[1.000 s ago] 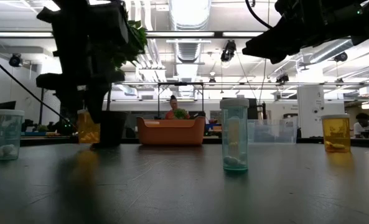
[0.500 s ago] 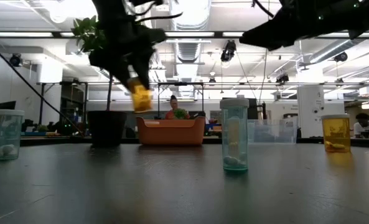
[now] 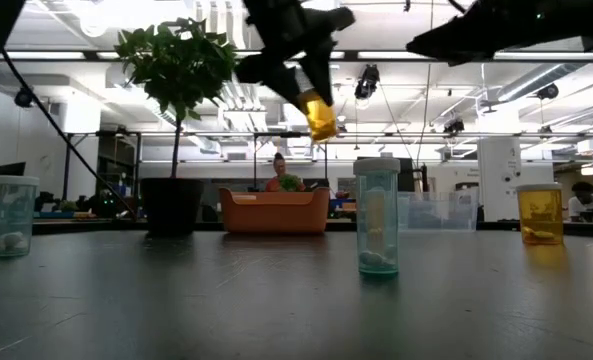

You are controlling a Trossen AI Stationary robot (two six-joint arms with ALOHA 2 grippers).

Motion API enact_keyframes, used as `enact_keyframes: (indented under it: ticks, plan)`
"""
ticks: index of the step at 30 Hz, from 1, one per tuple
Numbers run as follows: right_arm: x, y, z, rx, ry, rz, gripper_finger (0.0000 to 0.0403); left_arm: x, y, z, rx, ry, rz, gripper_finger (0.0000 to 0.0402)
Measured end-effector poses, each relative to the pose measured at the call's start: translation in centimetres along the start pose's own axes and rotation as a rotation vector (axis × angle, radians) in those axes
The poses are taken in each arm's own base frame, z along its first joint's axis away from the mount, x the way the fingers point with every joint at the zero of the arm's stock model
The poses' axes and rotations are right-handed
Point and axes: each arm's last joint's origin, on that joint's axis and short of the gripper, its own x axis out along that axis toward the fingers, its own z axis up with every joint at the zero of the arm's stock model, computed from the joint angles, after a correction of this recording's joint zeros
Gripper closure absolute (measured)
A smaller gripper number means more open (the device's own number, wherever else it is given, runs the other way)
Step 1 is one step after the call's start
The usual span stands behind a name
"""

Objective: Pick and place medicine bottles into bin by pill shape (circle, oval)
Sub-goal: Put the orange pill bottle into the orange bin

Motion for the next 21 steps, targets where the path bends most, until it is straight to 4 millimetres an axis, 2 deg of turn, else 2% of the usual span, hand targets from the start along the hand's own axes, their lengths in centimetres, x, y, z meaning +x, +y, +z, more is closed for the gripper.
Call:
enact_keyframes:
  ticks: [5, 9, 15, 21]
  plan:
    - [-1.6, -0.2, 0.5, 0.007, -0.032, 0.025, 0.0216, 1.9, 0.7, 2.4, 0.006, -0.027, 0.027, 0.0215]
    - [-2.6, -0.3, 0.5, 0.015, -0.024, 0.027, 0.0216, 3.5, 1.9, 3.6, 0.003, -0.023, 0.060, 0.0215]
    - [-3.6, -0.4, 0.7, 0.020, -0.043, 0.022, 0.0216, 5.7, 4.5, 4.6, -0.034, 0.001, 0.124, 0.0215]
    - [-3.7, -0.4, 0.5, 0.020, -0.045, 0.022, 0.0216, 7.1, 6.7, 5.4, -0.055, 0.007, 0.178, 0.0214]
